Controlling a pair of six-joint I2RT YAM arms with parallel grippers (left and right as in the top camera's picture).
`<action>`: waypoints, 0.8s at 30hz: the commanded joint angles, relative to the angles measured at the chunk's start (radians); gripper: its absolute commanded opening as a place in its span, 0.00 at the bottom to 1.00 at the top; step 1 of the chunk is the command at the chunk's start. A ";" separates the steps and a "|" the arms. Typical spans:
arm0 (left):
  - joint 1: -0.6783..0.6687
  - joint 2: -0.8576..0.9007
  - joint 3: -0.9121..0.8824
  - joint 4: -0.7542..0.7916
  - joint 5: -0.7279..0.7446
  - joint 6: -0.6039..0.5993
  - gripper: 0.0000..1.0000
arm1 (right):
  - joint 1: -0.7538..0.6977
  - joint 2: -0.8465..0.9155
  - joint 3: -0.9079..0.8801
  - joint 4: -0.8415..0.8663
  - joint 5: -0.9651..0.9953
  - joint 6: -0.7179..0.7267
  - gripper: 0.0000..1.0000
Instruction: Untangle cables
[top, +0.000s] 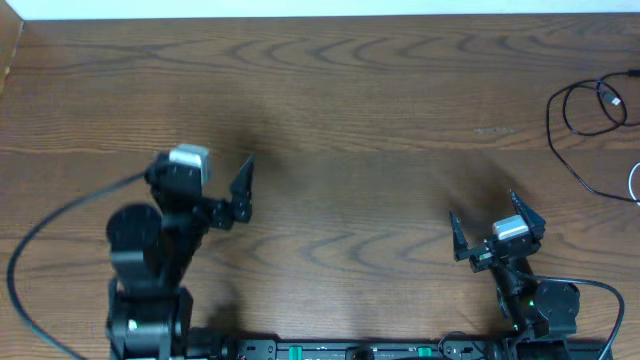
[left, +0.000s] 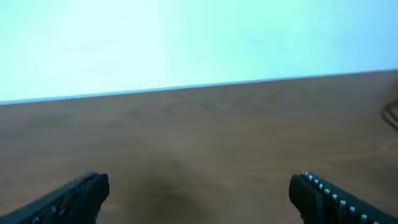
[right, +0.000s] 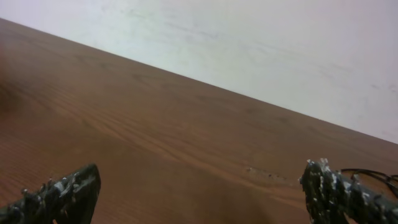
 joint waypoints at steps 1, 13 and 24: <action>0.018 -0.101 -0.098 0.036 -0.010 0.099 0.98 | -0.009 -0.006 -0.002 -0.005 0.008 0.015 0.99; -0.010 -0.403 -0.418 0.259 -0.121 0.178 0.98 | -0.009 -0.006 -0.002 -0.005 0.008 0.015 0.99; -0.022 -0.563 -0.549 0.259 -0.137 0.209 0.98 | -0.009 -0.006 -0.002 -0.005 0.008 0.015 0.99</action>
